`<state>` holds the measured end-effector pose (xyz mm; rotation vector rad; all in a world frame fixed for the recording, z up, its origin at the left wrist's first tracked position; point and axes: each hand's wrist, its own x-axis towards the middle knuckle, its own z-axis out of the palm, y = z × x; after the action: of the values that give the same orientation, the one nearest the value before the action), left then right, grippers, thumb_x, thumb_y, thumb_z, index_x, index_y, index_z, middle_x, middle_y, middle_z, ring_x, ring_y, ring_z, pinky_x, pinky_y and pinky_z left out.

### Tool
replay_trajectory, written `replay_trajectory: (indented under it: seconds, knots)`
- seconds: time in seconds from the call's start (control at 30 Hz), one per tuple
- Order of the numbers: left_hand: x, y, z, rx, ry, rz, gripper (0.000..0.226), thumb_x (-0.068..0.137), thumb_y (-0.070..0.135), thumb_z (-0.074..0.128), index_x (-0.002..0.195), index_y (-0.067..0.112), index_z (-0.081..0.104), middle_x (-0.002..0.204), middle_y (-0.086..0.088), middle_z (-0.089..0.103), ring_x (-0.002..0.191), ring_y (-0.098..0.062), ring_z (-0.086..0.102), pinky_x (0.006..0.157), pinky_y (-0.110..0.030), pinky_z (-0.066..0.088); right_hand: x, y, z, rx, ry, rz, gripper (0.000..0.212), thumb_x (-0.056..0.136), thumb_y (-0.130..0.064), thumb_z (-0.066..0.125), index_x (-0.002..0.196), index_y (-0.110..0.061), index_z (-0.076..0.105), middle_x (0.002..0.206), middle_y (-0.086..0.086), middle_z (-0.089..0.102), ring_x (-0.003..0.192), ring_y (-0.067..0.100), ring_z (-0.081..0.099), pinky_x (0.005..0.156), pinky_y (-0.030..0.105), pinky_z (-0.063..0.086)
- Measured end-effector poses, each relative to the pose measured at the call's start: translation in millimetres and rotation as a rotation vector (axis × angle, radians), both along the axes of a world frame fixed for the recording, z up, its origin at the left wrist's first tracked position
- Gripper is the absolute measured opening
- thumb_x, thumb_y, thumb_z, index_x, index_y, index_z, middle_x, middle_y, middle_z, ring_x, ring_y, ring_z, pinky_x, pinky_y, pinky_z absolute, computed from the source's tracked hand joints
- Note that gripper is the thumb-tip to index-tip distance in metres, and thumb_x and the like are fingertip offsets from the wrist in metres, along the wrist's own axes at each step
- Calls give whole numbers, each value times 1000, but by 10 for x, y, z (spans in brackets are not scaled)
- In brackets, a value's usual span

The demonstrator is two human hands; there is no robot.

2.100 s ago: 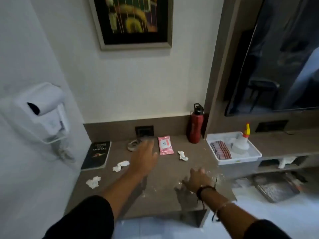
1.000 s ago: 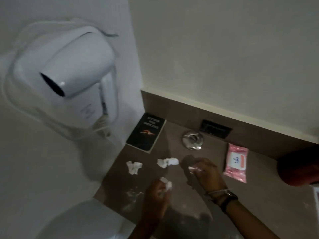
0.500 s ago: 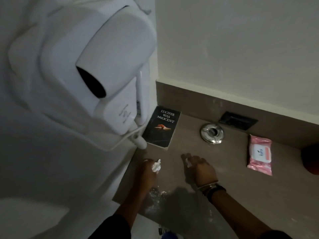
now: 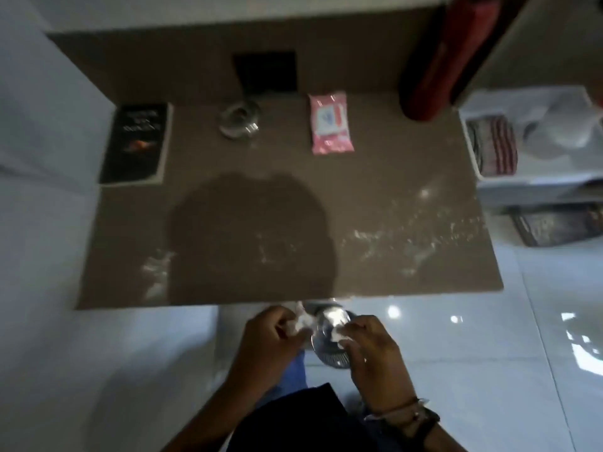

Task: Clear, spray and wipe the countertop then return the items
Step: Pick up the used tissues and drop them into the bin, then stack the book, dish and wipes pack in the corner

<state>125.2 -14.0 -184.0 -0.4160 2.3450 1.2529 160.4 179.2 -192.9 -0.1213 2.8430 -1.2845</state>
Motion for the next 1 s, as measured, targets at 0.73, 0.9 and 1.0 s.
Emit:
replay_trajectory:
  seconds: [0.73, 0.9, 1.0]
  knots:
    - [845, 877, -1941, -8, -345, -44, 29, 93, 12, 59, 121, 6, 64, 118, -16, 70, 107, -27, 67, 82, -21, 51, 347, 592, -2003, 123, -726, -198, 18, 89, -14, 54, 90, -11, 72, 91, 16, 74, 84, 33, 69, 70, 27, 46]
    - [661, 620, -473, 23, -33, -44, 33, 83, 42, 58, 112, 30, 67, 102, 11, 74, 89, 1, 67, 82, -22, 55, 24, 415, -511, 13, -298, -27, 15, 87, -10, 61, 84, -20, 72, 85, -7, 74, 71, 12, 67, 66, 30, 56]
    - [37, 327, 121, -49, 218, -5, 47, 81, 59, 48, 113, 30, 67, 104, 12, 73, 92, -5, 69, 84, -27, 56, -607, 261, 319, 59, 45, 18, 12, 86, -24, 61, 90, -31, 69, 85, -22, 64, 63, -7, 57, 61, 6, 46]
